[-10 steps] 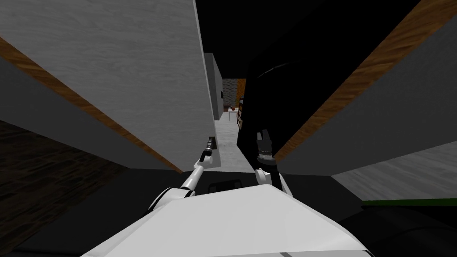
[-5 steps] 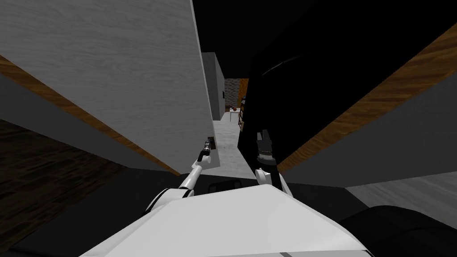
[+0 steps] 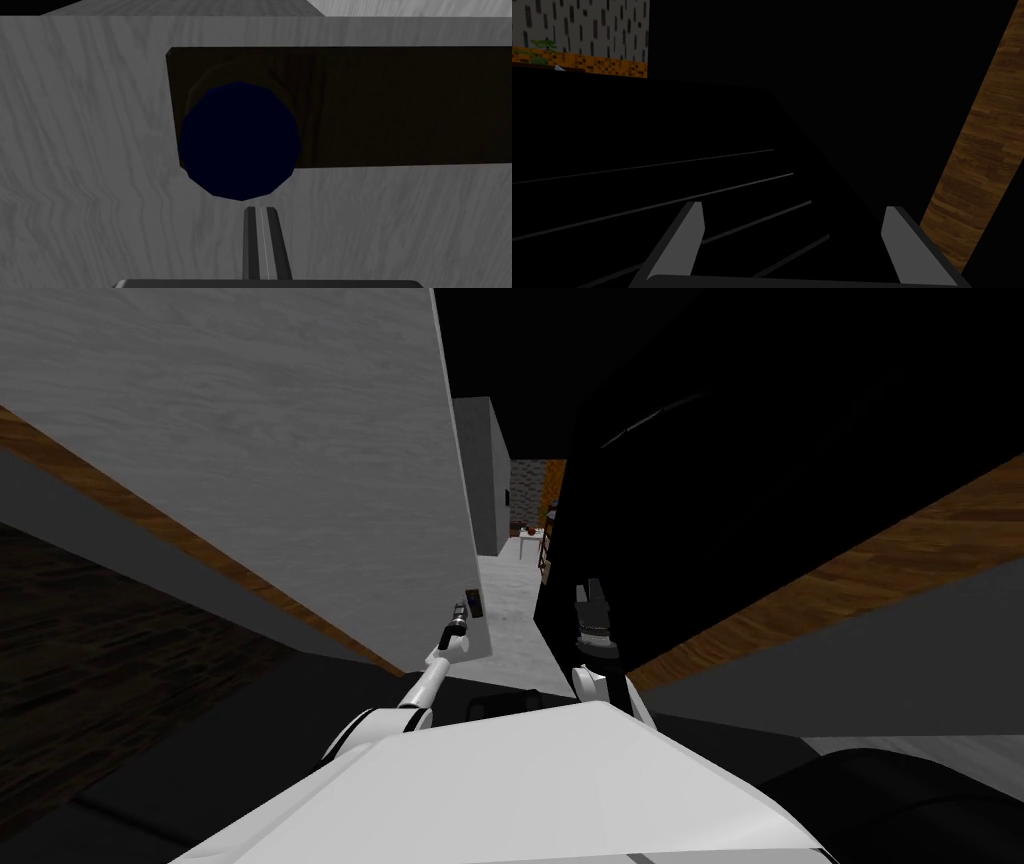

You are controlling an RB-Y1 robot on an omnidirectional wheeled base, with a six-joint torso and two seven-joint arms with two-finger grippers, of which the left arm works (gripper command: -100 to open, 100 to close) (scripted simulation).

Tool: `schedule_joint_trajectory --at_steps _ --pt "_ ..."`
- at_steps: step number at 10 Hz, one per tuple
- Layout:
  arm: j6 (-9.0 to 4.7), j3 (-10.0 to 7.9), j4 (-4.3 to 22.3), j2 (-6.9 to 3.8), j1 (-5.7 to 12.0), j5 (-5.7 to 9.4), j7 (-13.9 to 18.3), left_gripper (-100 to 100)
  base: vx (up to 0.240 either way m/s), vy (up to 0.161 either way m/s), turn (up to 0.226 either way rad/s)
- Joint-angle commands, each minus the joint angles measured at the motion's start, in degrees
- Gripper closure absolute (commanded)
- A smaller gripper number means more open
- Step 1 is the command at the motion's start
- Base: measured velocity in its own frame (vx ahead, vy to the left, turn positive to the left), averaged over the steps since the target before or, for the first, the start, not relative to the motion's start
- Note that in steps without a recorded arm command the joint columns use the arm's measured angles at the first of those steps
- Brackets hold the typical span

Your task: Push the door open

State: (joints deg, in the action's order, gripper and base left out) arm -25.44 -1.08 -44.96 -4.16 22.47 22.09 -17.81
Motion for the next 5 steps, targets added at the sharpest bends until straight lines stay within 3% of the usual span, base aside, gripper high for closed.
schedule_joint_trajectory --at_steps 1,5 --pt "0.07 0.11 0.0 0.06 0.03 0.04 0.1 -100 -0.155 -0.032 -0.004" --pt "0.55 0.3 -0.2 1.25 0.07 0.2 0.3 -100 -0.206 -0.065 0.023"
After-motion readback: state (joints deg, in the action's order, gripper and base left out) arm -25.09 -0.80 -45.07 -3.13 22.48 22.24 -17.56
